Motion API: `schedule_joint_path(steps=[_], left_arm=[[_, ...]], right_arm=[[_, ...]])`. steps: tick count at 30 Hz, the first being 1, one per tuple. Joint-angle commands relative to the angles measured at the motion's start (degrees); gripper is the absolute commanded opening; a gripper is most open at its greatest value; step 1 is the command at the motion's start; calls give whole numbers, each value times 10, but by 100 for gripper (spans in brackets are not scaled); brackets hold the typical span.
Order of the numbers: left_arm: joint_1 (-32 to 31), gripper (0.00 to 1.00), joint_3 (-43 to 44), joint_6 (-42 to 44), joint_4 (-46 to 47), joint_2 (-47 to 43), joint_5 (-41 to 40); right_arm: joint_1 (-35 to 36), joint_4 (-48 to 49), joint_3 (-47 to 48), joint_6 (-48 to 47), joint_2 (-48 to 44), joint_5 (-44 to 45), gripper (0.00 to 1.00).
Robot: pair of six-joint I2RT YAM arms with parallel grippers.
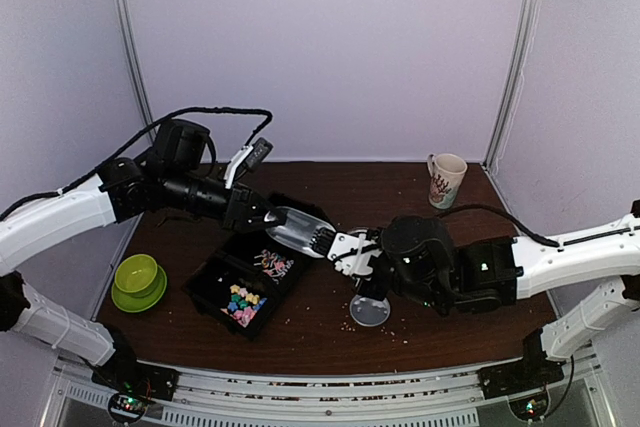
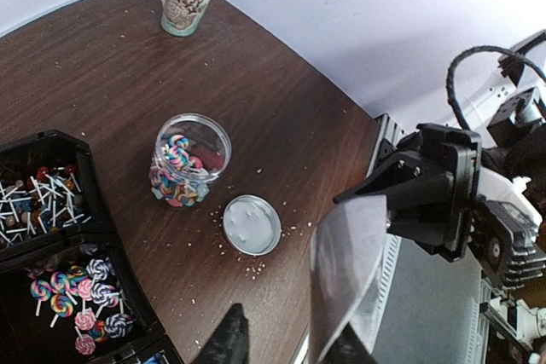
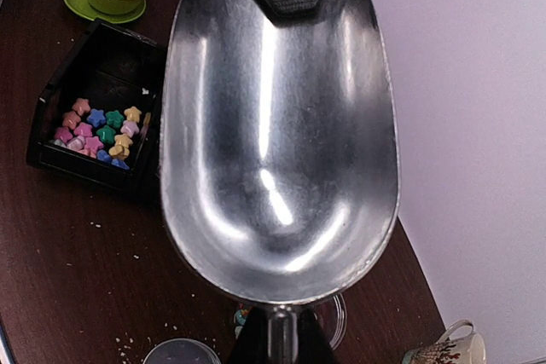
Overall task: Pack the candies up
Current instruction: Pass from the right arm to the left, then pass from the left arm to the right
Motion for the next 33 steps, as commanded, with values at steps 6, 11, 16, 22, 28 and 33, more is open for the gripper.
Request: schedule_joint_path(steps=[6,11,16,22,28,33], left_arm=[[1,0,-9,-14,57,15,38],[1,0,-28,-25,78,12,46],[1,0,-37,-23,85,9,46],[1,0,-45,-24,99,17,60],[1,0,-52,-39,126,12,74],[2,0,-52,-40,125,3,75]], right_arm=[[14,90,-27,-30,-34,-22,0],[14,112,-37,-39,-36,-21,3],[16,130,-56,-44,-51,-27,11],[16,170,-89,-45,-82,-52,18],[16,161,-90,-51,-72,-48,18],[16,152,-102,-56,-80,-38,21]])
